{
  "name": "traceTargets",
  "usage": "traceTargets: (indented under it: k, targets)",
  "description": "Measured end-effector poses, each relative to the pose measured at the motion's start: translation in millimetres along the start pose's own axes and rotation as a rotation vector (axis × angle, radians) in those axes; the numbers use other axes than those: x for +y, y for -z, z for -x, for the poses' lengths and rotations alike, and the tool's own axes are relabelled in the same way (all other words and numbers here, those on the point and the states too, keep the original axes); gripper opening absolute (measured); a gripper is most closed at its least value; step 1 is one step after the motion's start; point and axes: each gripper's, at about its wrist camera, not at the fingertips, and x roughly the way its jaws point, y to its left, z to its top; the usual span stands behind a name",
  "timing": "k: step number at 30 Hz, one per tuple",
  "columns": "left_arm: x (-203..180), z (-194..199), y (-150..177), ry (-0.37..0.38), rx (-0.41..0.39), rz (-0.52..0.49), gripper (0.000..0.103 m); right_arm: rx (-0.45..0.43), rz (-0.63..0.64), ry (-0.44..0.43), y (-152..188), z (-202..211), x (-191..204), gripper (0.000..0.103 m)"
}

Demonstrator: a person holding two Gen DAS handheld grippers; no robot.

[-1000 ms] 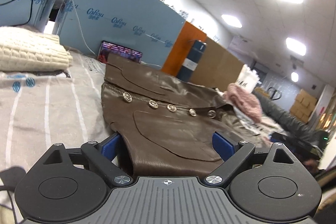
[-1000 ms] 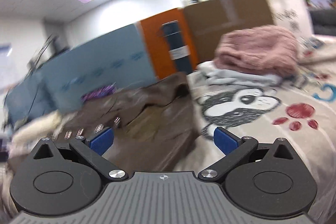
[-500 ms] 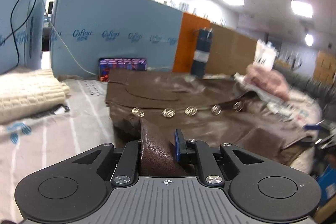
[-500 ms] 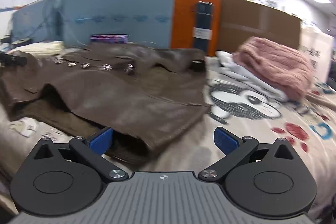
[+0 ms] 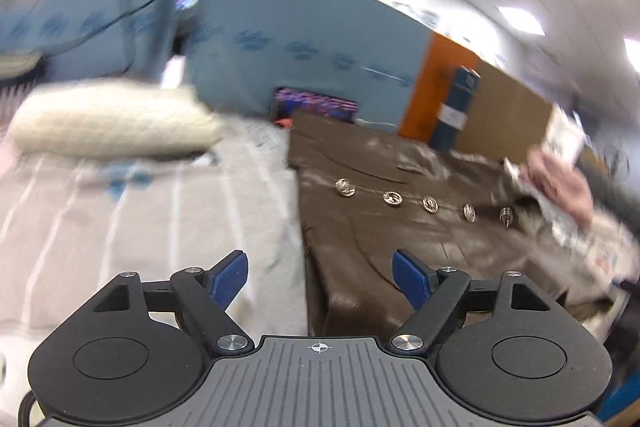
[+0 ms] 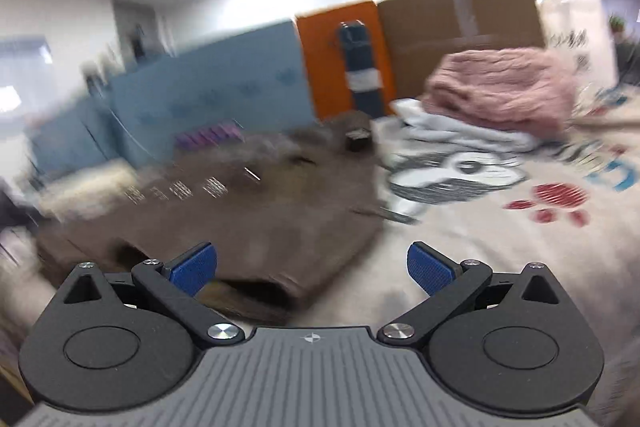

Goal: Fold clothes

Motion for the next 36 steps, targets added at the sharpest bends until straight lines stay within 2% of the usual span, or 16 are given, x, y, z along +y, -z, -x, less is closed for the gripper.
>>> traceTargets:
  k: [4, 6, 7, 8, 9, 12, 14, 17, 20, 23, 25, 27, 28, 29, 32, 36]
  targets:
    - [8.7, 10.5, 7.6, 0.059, 0.023, 0.126, 0.08, 0.004, -0.19, -0.028, -3.5, -8.2, -8.8, 0.103]
    - [3.9, 8.1, 13.5, 0.068, 0.034, 0.118, 0.077, 0.006, -0.285, -0.042, -5.3, -12.3, -13.2, 0.1]
    - [-0.6, 5.5, 16.4, 0.058, 0.03, 0.078, 0.068, 0.015, -0.299, -0.03, -5.8, -14.7, -11.4, 0.098]
    - [-4.3, 2.9, 19.1, 0.043, 0.027, 0.04, 0.036, 0.027, -0.298, -0.01, -6.3, -17.3, -7.8, 0.086]
    - [-8.0, 0.3, 21.8, 0.028, 0.023, 0.002, 0.024, 0.039, -0.297, 0.01, -6.8, -19.9, -4.3, 0.065]
    - [-9.2, 1.5, 27.2, 0.031, -0.015, -0.013, 0.016, 0.048, -0.301, 0.065, -5.7, -21.1, -1.6, 0.027]
    - [-8.5, 8.6, 27.9, 0.065, -0.047, -0.002, 0.012, 0.028, -0.326, 0.082, -4.1, -17.5, -7.5, 0.013]
    - [-7.2, 21.8, 26.2, 0.182, -0.08, 0.025, 0.008, -0.029, -0.395, 0.085, -6.9, -7.6, -23.4, 0.008]
    - [-15.5, 27.3, 31.0, 0.282, -0.061, 0.02, 0.009, -0.065, -0.426, 0.124, -12.5, 1.1, -35.3, 0.007]
    - [-21.2, 22.6, 36.9, 0.261, -0.017, -0.026, 0.014, -0.037, -0.403, 0.191, -15.2, -3.2, -42.6, 0.008]
    - [-20.3, 23.9, 35.3, 0.25, -0.036, -0.031, 0.026, -0.009, -0.374, 0.211, -16.2, -7.9, -44.8, 0.012]
    - [-15.8, 31.1, 24.2, 0.229, -0.106, -0.014, 0.063, -0.017, -0.323, 0.278, -20.5, -6.2, -40.9, 0.042]
    - [-12.7, 30.9, 15.8, 0.22, -0.132, 0.01, 0.069, -0.042, -0.304, 0.3, -24.5, -3.4, -39.3, 0.051]
    - [-9.6, 30.6, 7.4, 0.211, -0.158, 0.033, 0.069, -0.071, -0.288, 0.315, -29.0, -0.5, -38.0, 0.058]
    - [-0.6, 11.7, -23.3, 0.19, -0.174, 0.099, 0.069, -0.143, -0.297, 0.28, -47.5, 3.4, -37.0, 0.061]
    - [7.4, -37.0, -61.1, 0.217, -0.12, 0.147, 0.069, -0.116, -0.353, 0.146, -76.3, -19.5, -36.9, 0.072]
